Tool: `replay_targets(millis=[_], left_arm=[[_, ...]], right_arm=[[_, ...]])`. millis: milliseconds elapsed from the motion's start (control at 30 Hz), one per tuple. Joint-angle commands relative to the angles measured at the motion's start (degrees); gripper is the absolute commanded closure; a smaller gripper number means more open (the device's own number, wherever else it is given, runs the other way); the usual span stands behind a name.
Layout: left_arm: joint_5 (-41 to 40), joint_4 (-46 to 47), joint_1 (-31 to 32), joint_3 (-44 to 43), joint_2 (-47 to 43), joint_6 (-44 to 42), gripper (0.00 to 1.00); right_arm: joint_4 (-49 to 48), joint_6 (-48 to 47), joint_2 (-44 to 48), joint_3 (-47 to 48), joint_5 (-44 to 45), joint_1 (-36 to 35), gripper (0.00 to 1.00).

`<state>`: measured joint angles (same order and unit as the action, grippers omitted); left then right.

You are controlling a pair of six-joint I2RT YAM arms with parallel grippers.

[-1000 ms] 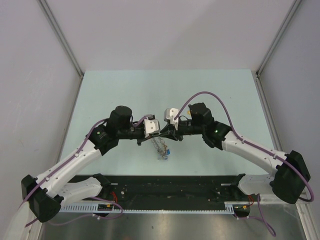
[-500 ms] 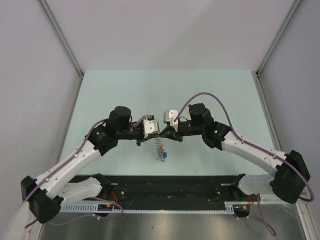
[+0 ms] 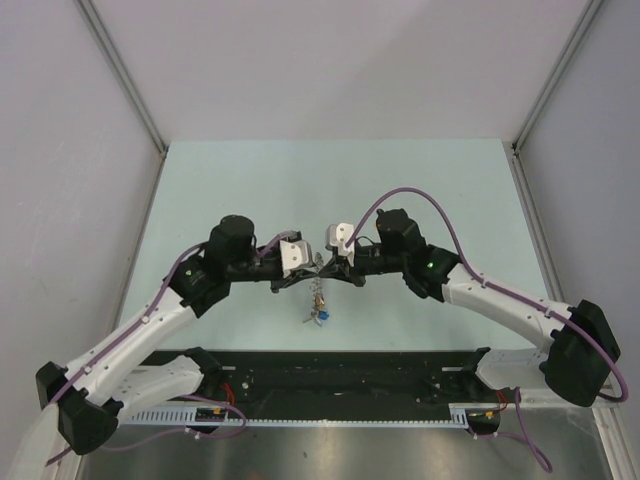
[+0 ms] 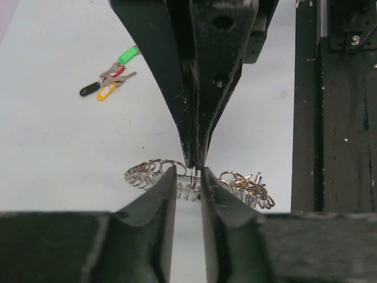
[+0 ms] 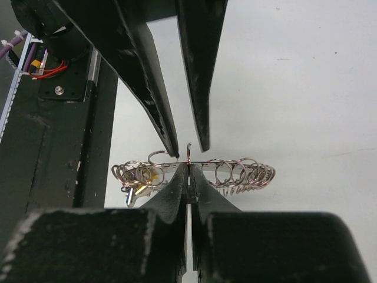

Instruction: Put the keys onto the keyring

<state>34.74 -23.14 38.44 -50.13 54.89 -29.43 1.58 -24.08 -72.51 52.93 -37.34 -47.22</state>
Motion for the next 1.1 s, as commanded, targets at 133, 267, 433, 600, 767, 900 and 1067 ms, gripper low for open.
replay_targets(millis=[133,267,433,600,767,900,1067], left_arm=[[2.7,9.1,-2.5,4.6,-6.9,3.7,0.63],[5.0,15.4,-3.8,9.1,-9.4,9.3,0.61],[6.5,17.9,-4.0,10.4,-8.1,10.6,0.60],[9.0,17.2,-4.4,9.0,-4.6,10.4,0.64],[9.3,18.6,-4.5,9.0,-3.9,11.1,0.66],[9.2,18.7,-4.6,8.6,-3.3,11.2,0.66],[10.1,19.2,-4.5,8.2,-2.2,11.3,0.67]], right_arm=[[-6.0,2.6,4.4,-2.2,-0.6,1.3,1.00],[-9.0,4.2,5.7,-3.4,-2.1,2.2,1.00],[-10.4,5.2,6.7,-4.1,-2.6,2.7,1.00],[-11.2,5.6,7.3,-4.5,-3.0,2.8,1.00],[-11.3,5.8,7.5,-4.6,-3.2,2.8,1.00],[-11.3,5.9,7.3,-4.6,-3.5,2.7,1.00],[-11.4,5.9,7.0,-4.5,-3.7,2.7,1.00]])
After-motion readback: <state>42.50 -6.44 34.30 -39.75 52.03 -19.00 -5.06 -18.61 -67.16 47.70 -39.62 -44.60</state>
